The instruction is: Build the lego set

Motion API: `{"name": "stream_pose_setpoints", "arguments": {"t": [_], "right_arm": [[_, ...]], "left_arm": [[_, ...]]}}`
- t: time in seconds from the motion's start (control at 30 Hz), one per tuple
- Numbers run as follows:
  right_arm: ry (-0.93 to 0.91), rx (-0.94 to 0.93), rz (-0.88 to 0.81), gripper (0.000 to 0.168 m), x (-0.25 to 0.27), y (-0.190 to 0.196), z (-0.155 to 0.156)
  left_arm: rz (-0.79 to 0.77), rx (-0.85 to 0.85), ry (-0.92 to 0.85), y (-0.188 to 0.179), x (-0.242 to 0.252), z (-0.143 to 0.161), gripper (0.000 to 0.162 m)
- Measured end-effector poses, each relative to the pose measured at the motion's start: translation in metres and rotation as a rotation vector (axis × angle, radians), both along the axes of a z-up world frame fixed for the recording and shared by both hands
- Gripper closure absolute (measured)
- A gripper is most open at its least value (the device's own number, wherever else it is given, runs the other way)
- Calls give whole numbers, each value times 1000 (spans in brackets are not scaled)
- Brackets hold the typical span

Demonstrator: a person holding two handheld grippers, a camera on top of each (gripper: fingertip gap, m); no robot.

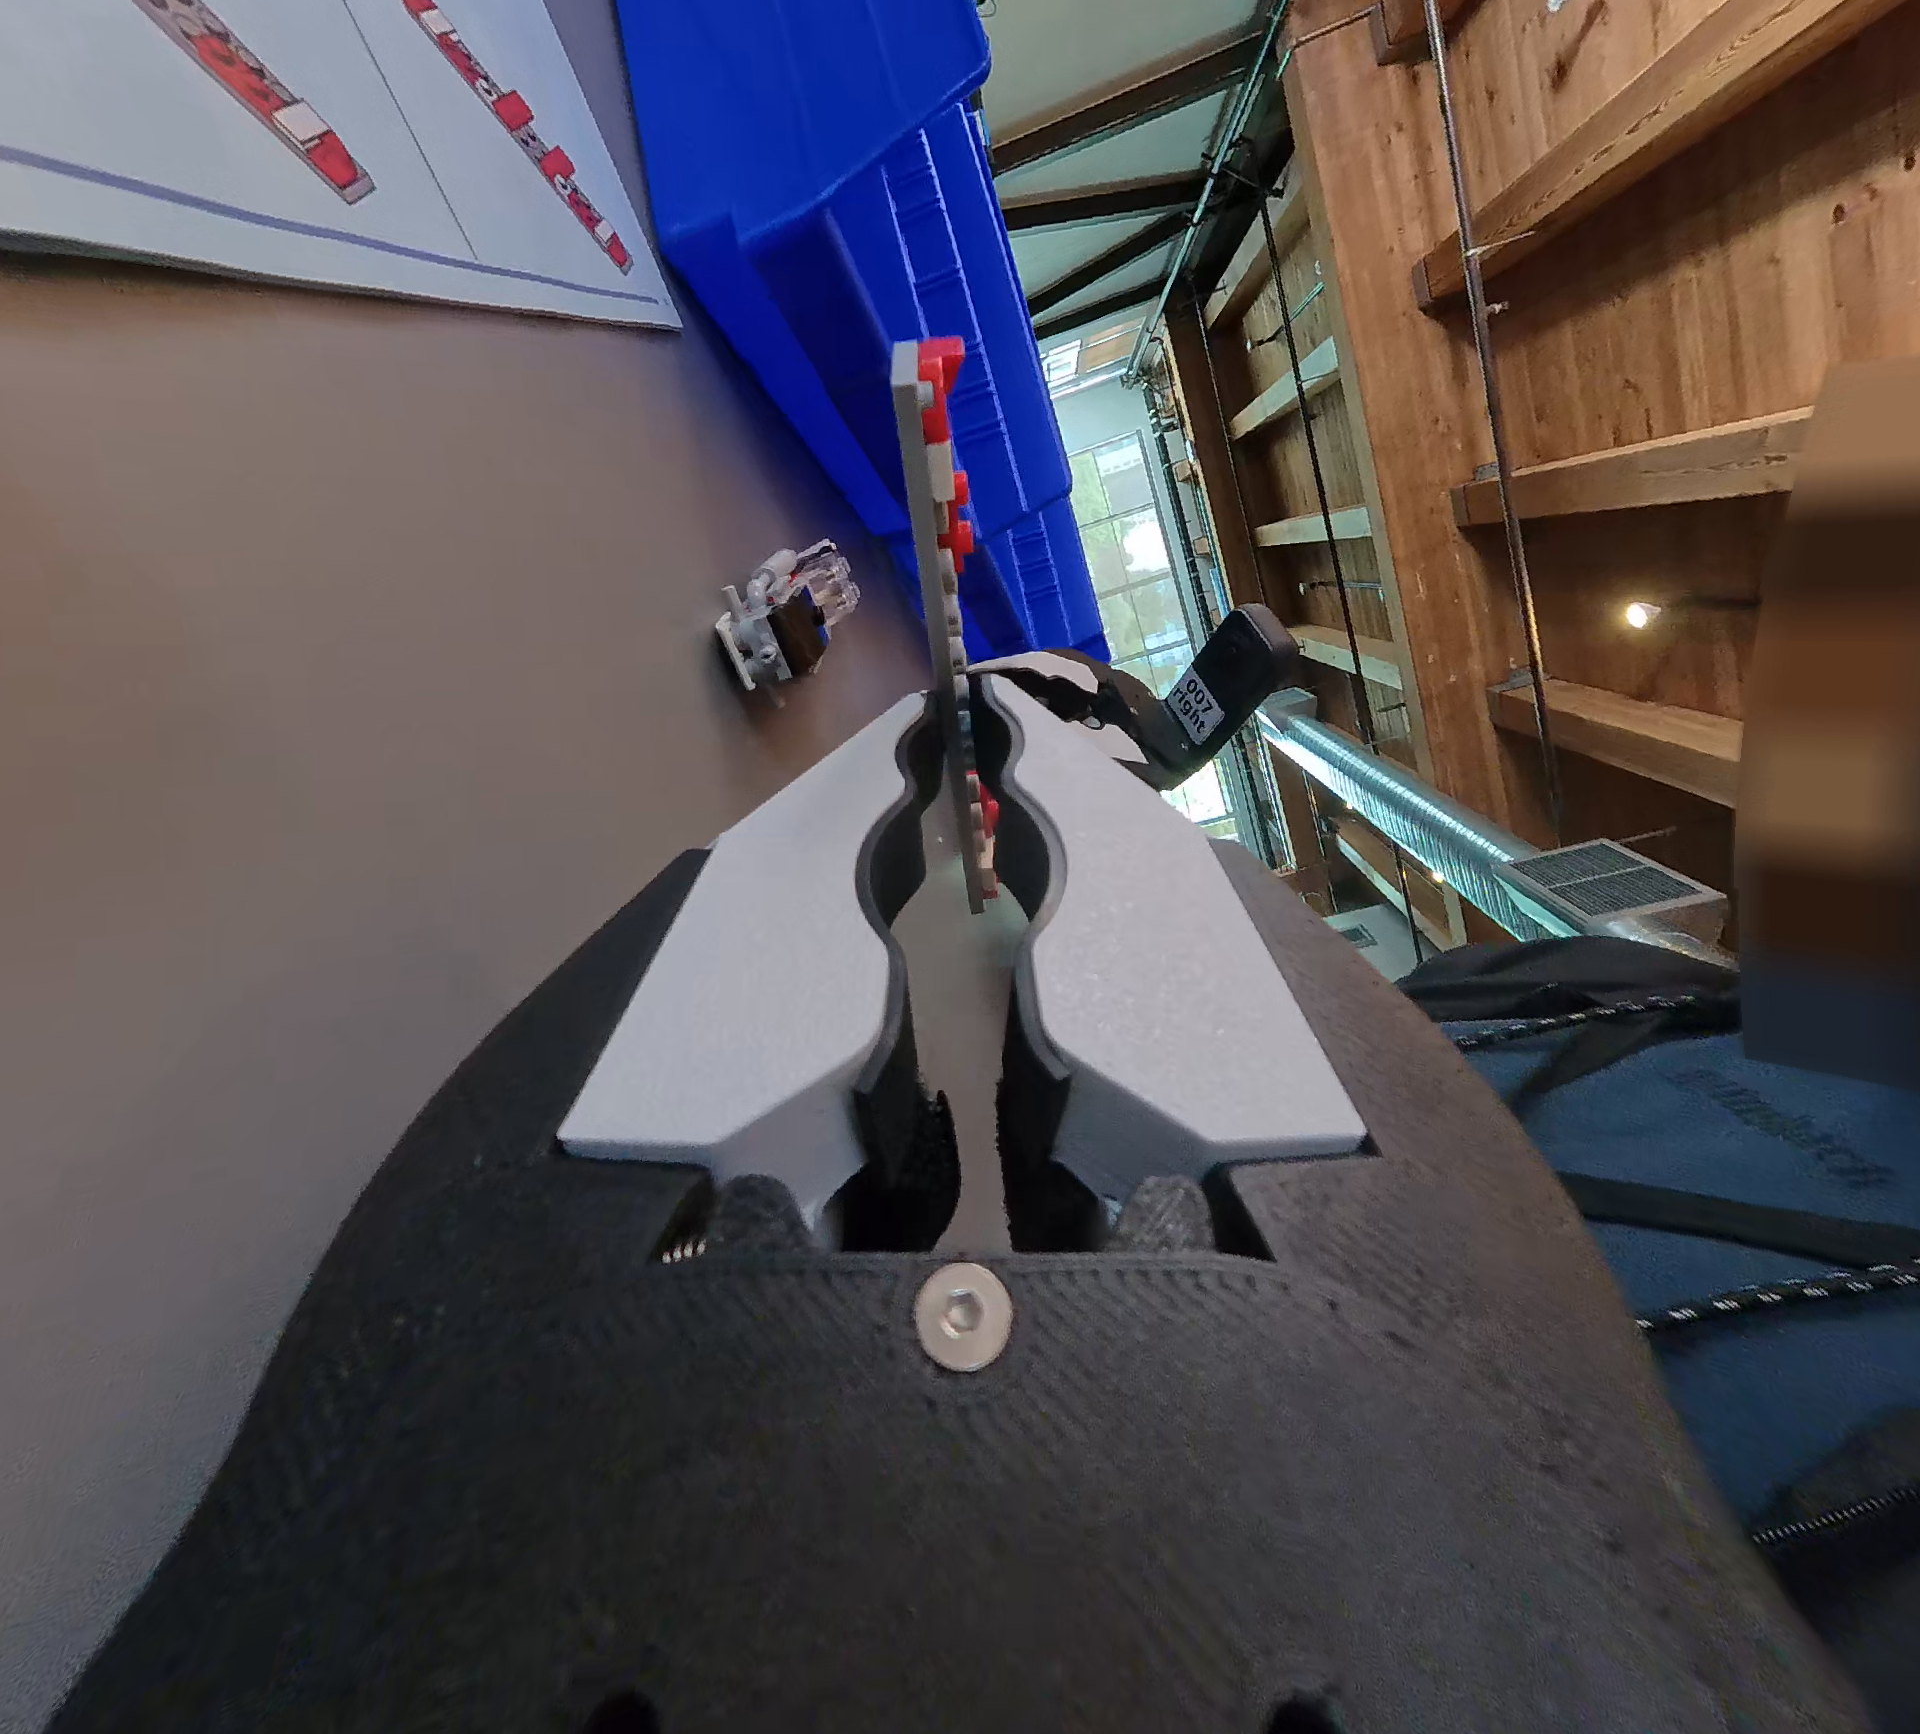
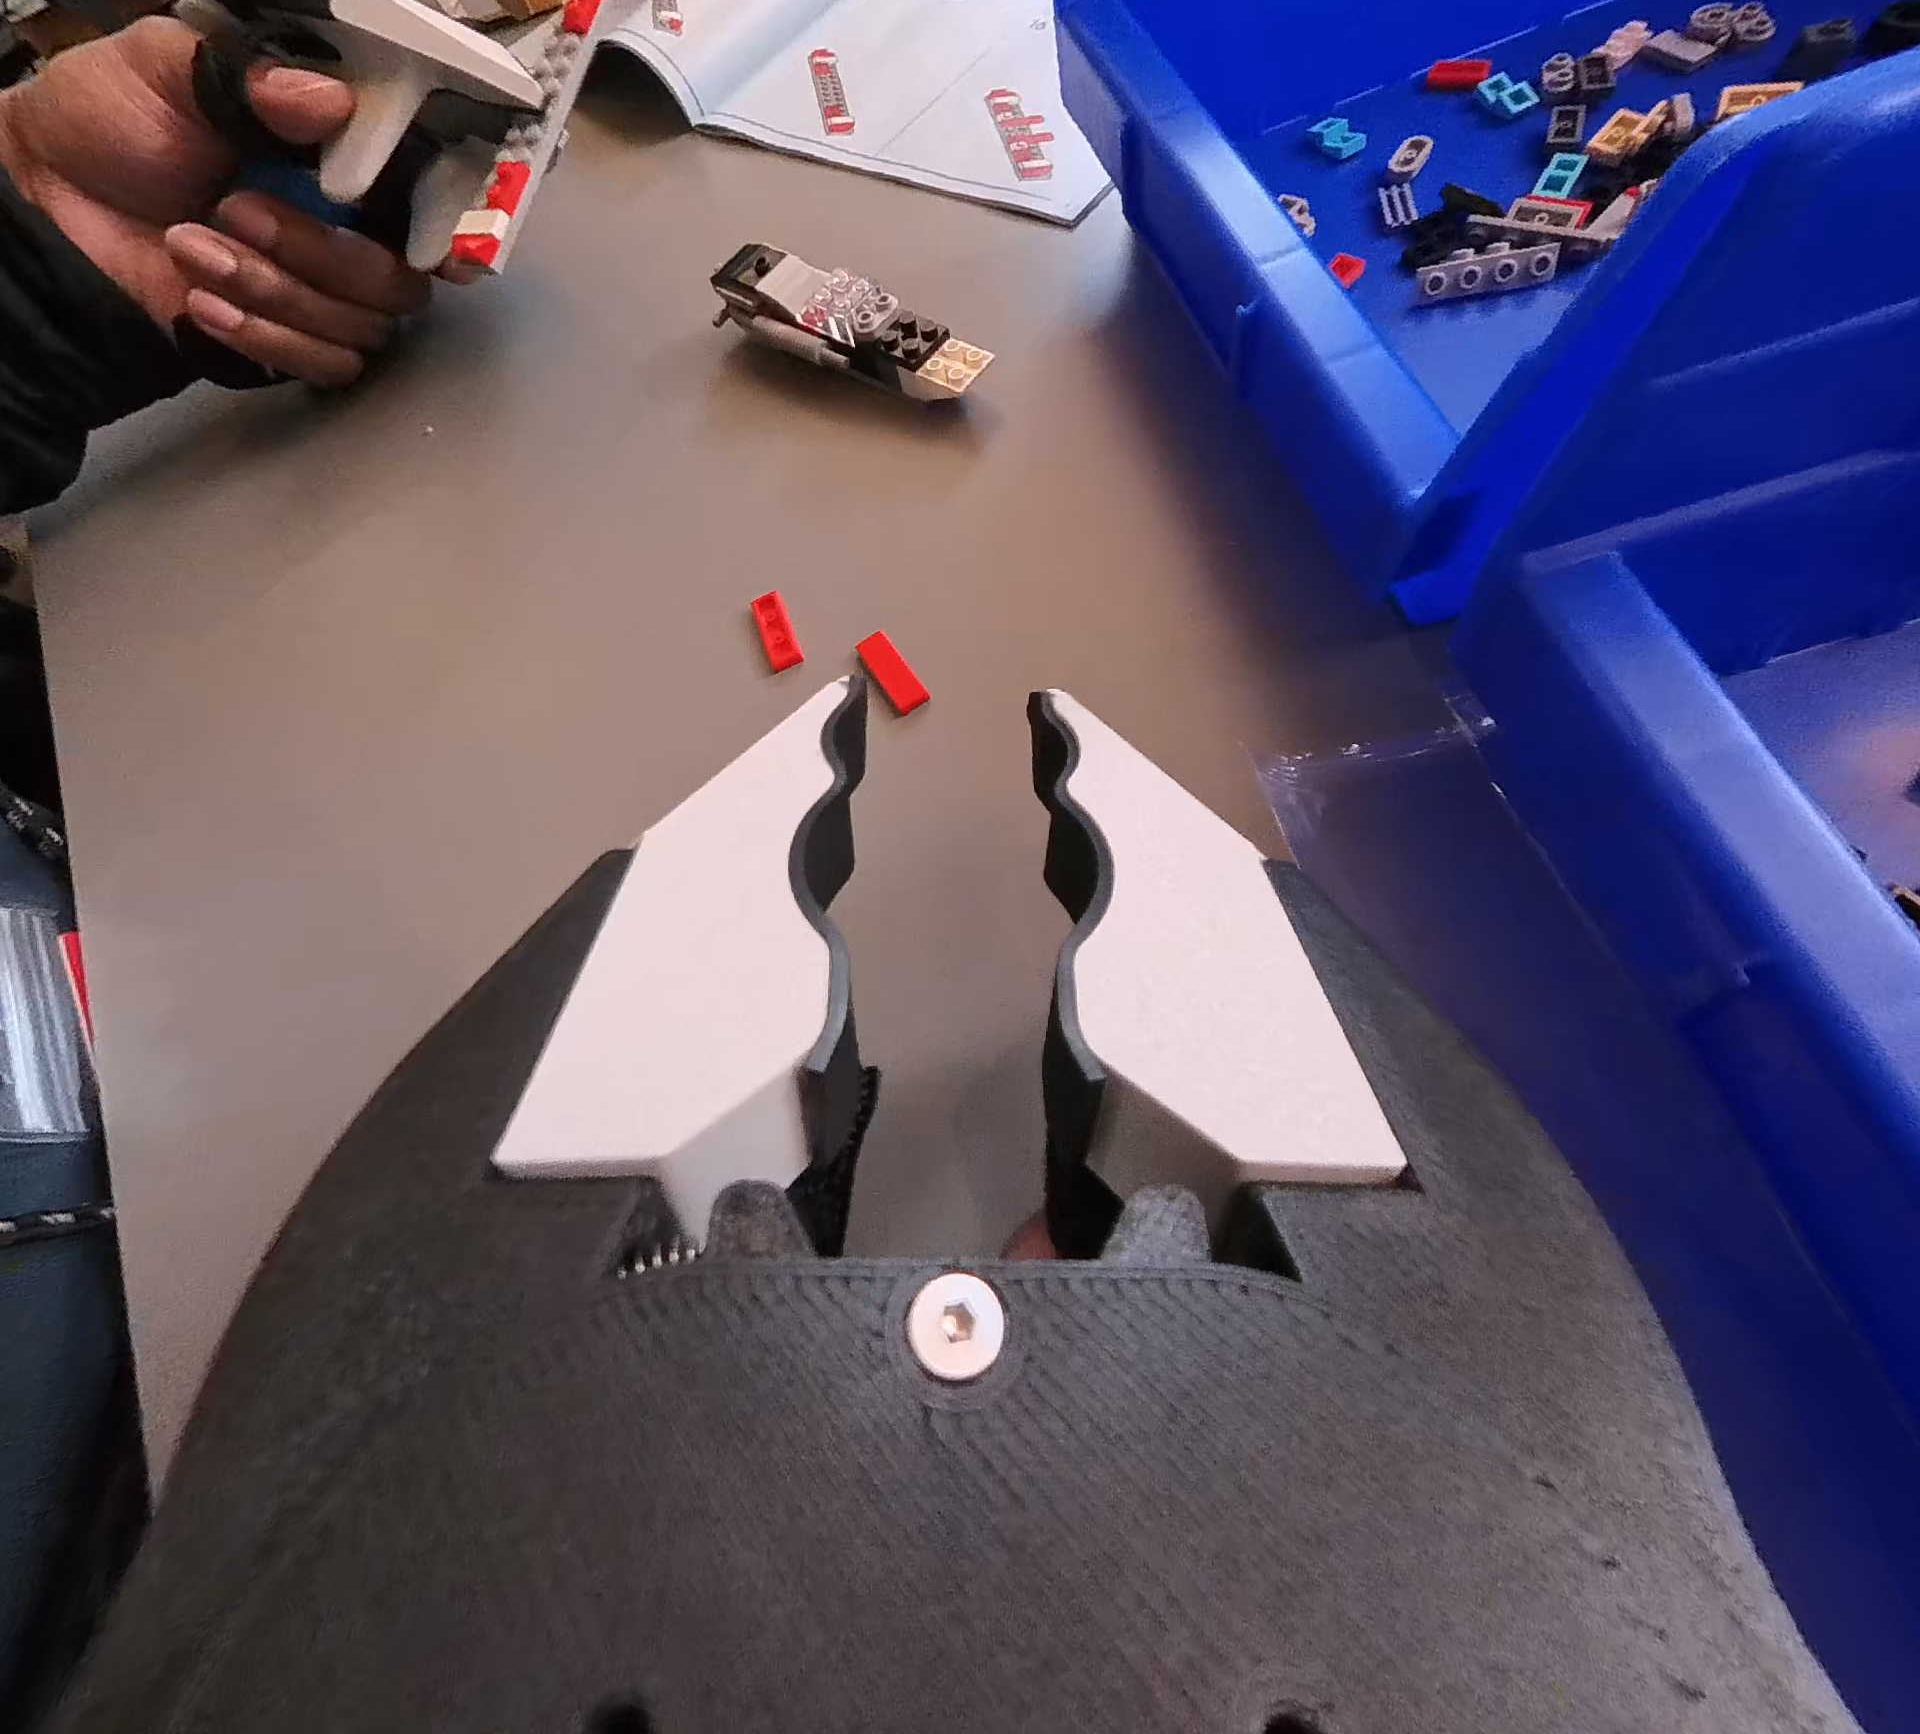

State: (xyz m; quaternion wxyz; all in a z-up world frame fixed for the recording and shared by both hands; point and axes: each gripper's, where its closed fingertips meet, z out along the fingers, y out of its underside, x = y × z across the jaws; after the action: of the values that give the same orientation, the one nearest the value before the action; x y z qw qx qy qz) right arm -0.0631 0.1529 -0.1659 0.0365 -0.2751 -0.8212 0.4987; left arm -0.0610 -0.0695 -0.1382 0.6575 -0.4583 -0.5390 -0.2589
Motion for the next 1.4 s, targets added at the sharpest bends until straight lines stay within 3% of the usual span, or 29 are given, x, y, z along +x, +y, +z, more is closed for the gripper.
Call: {"name": "stream_pose_setpoints", "arguments": {"t": [1.4], "right_arm": [[-62, 100, -14, 133, -3, -1, -17]], "left_arm": [[-15, 92, 64, -5, 6, 16, 158]]}}
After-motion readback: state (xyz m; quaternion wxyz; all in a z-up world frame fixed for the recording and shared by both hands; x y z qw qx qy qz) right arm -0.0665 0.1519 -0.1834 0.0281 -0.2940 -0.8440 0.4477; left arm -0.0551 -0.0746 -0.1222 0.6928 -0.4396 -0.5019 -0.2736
